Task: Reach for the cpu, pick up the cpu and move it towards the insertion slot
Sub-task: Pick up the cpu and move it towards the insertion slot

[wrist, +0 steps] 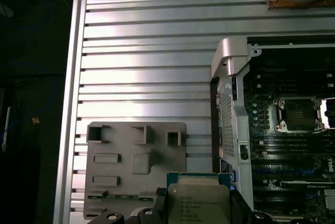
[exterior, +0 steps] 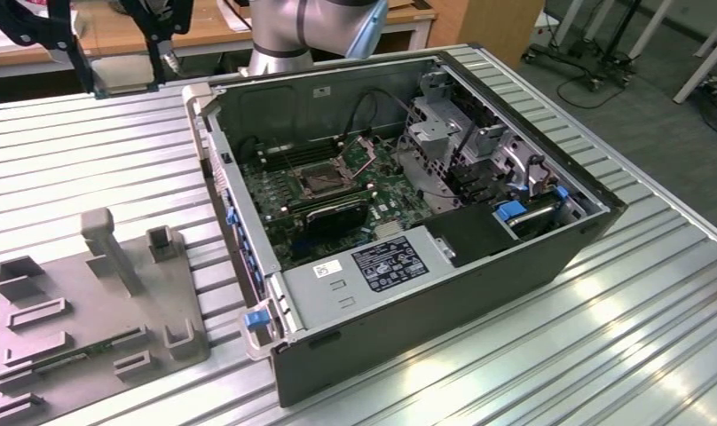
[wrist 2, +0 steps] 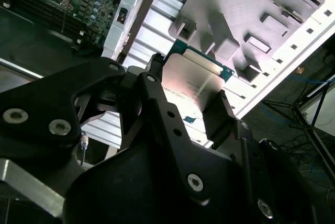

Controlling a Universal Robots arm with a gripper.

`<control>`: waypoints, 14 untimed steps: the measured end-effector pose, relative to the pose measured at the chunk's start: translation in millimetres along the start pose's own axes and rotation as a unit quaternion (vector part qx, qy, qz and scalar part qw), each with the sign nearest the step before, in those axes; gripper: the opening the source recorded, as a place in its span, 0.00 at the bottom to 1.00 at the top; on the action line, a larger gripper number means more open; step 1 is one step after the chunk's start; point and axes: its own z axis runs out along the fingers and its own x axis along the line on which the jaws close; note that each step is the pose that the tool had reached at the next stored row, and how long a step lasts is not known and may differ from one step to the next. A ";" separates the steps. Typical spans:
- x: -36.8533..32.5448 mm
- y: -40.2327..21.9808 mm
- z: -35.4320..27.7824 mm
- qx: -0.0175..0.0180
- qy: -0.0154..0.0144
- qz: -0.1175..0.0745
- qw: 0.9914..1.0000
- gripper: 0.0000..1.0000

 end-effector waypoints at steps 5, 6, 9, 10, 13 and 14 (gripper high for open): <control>-4.9 0.1 0.1 0.000 0.000 0.000 1.000 0.55; -5.8 0.1 0.2 0.000 0.000 0.000 1.000 0.55; -7.6 0.1 0.3 0.000 0.000 0.000 1.000 0.55; -7.7 0.1 0.4 0.000 0.000 0.000 1.000 0.55; -9.2 0.1 0.7 0.000 0.000 0.000 1.000 0.55; -9.6 0.0 0.9 0.000 0.000 0.000 1.000 0.55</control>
